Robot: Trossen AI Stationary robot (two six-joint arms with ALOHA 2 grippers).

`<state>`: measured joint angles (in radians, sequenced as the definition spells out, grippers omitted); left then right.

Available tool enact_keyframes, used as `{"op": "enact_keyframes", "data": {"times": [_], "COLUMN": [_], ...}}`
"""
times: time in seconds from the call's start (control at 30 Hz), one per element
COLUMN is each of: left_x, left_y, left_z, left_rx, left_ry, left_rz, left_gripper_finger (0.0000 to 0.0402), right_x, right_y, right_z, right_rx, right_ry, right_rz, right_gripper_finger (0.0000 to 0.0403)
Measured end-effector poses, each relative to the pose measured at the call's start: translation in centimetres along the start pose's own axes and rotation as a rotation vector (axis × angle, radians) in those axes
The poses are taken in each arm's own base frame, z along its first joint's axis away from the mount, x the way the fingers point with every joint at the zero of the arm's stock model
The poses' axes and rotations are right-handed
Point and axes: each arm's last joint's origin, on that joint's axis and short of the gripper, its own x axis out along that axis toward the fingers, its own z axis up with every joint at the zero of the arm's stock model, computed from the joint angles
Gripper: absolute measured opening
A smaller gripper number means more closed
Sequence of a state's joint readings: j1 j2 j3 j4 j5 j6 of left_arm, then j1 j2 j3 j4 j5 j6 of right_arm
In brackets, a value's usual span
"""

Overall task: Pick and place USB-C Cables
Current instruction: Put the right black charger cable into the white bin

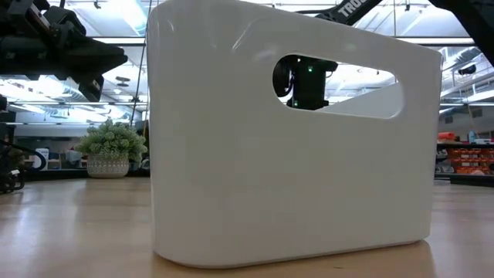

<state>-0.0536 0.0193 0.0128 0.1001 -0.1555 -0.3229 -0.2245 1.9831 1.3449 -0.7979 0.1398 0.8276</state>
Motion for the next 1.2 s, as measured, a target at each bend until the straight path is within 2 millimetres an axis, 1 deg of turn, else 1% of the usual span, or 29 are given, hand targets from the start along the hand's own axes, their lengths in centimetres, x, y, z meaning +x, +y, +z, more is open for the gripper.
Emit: {"op": "enact_keyframes", "data": {"times": [0.17,0.27,0.37,0.53,0.7,0.9,1.03,1.2], "left_x": [0.0,0.0,0.0,0.0,0.0,0.0,0.0,0.0], "left_y": [0.0,0.0,0.0,0.0,0.0,0.0,0.0,0.0], "left_z": [0.0,0.0,0.0,0.0,0.0,0.0,0.0,0.0], "left_rx": [0.000,0.000,0.000,0.000,0.000,0.000,0.000,0.000], "left_ry": [0.000,0.000,0.000,0.000,0.000,0.001,0.000,0.000], "left_rz": [0.001,0.000,0.000,0.000,0.001,0.001,0.001,0.001], "left_gripper_finger": [0.0066,0.0066,0.0066,0.0066,0.0066,0.0066,0.0066,0.0066], "right_x": [-0.1,-0.1,-0.3,-2.1,-4.7,-8.2,-9.9,-11.4], "right_y": [0.2,0.4,0.5,0.3,0.6,1.8,3.4,5.7], "right_z": [-0.2,-0.5,-0.8,-1.1,-1.8,-4.0,-6.1,-8.9], "right_rx": [-0.007,-0.017,-0.026,-0.025,-0.003,0.011,-0.015,-0.050], "right_ry": [-0.008,-0.013,-0.013,-0.033,-0.073,-0.126,-0.167,-0.201], "right_rz": [-0.008,-0.015,-0.019,0.002,0.061,0.167,0.266,0.405], "right_gripper_finger": [0.0157,0.0143,0.0138,0.0134,0.0121,0.0108,0.0107,0.0107]}}
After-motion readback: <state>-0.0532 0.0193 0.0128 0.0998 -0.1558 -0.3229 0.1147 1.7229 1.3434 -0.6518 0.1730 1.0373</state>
